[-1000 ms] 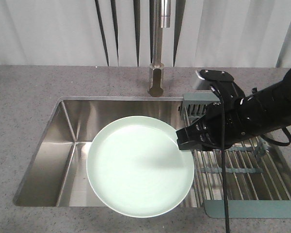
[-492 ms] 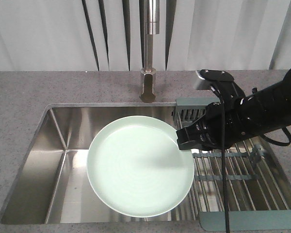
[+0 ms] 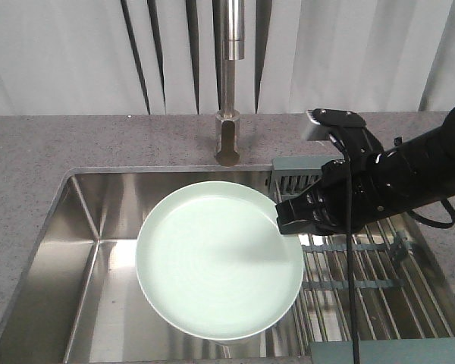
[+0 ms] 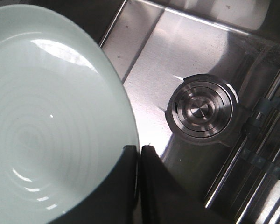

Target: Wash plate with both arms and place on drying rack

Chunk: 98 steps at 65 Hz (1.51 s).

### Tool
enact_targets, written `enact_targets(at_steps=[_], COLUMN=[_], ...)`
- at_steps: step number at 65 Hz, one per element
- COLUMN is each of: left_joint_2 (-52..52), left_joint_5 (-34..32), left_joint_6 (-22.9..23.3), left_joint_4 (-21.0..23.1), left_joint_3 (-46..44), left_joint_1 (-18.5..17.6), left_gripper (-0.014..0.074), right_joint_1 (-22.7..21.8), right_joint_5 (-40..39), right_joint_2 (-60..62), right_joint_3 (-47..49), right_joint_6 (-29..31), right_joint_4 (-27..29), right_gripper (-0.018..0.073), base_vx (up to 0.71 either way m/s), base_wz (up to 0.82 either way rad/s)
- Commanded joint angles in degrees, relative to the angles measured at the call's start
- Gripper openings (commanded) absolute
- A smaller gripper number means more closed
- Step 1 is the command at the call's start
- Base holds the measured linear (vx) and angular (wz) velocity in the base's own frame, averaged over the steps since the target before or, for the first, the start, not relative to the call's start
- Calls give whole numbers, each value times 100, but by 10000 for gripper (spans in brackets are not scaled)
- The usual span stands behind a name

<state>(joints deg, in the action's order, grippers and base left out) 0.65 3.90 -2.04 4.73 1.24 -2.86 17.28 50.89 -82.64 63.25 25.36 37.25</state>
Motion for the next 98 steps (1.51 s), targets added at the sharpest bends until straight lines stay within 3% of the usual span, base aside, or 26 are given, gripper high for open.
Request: enact_targets(at_steps=[1,98], left_joint_2=[85,85], left_joint_5=[-442,-449], left_joint_6=[52,43], left_joint_4=[33,33], left_joint_3=[-151,-151], left_joint_1=[-14,-14], left_gripper=[-7,-7], right_joint_1=[1,1], right_joint_5=[-146,-152], right_joint_2=[204,204], right_joint_3=[147,147], right_joint_6=[63,63], right_joint_4=[222,222], right_gripper=[-1,-1], base_vx=[2,0], base_wz=[0,0])
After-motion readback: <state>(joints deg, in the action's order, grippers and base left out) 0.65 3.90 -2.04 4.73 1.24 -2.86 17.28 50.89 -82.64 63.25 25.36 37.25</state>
